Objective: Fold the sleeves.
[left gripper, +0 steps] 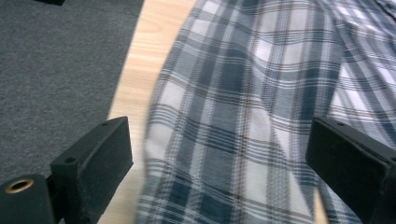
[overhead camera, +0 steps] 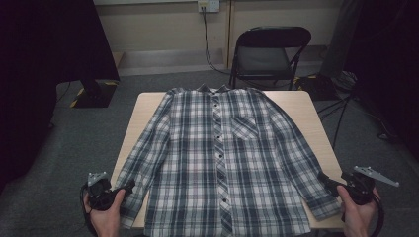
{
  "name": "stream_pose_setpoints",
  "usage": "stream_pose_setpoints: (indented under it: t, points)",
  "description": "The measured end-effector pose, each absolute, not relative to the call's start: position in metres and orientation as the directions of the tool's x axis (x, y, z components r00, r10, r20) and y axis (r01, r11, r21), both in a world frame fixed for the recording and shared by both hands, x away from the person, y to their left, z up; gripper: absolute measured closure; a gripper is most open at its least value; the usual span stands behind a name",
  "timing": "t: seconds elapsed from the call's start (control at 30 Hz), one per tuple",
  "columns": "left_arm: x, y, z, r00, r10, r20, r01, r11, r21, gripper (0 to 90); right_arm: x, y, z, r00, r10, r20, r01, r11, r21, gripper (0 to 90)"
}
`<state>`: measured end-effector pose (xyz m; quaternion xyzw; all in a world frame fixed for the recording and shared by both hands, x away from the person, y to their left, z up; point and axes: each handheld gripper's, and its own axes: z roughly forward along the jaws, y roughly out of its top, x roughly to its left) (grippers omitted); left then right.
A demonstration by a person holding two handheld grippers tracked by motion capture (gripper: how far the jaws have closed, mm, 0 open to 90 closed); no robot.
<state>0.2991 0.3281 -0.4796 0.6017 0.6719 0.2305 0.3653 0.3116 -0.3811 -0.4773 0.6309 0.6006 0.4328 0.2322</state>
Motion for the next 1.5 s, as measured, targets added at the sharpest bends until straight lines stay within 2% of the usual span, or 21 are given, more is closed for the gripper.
stream_pose_setpoints:
  t: [0.2,0.27,0.4,0.83,1.17,1.5]
  points:
    - [0.318,0.341,-0.476,-0.036,0.968,-0.249,0.649,0.212,0.730,7.5,0.314,-0.379,-0.479,-0.102,0.957,0.272,0.561,-0.171,0.810,2.7]
    - [0.327,0.345,-0.472,0.006,0.956,-0.294,0.653,0.219,0.725,6.8,0.316,-0.379,-0.480,-0.099,0.957,0.274,0.571,-0.170,0.803,2.7]
    - [0.332,0.344,-0.473,-0.009,0.977,-0.213,0.653,0.167,0.739,9.5,0.315,-0.379,-0.479,-0.104,0.957,0.270,0.567,-0.166,0.806,2.8]
    - [0.315,0.345,-0.487,0.052,0.983,-0.175,0.706,0.088,0.703,15.9,0.315,-0.377,-0.479,-0.117,0.958,0.260,0.569,-0.150,0.809,2.7]
    - [0.318,0.348,-0.491,0.063,0.979,-0.192,0.719,0.089,0.689,36.5,0.316,-0.379,-0.479,-0.115,0.956,0.270,0.572,-0.159,0.805,2.7]
    - [0.317,0.345,-0.490,0.053,0.985,-0.164,0.726,0.074,0.684,57.4,0.316,-0.379,-0.480,-0.111,0.953,0.281,0.577,-0.168,0.799,2.4]
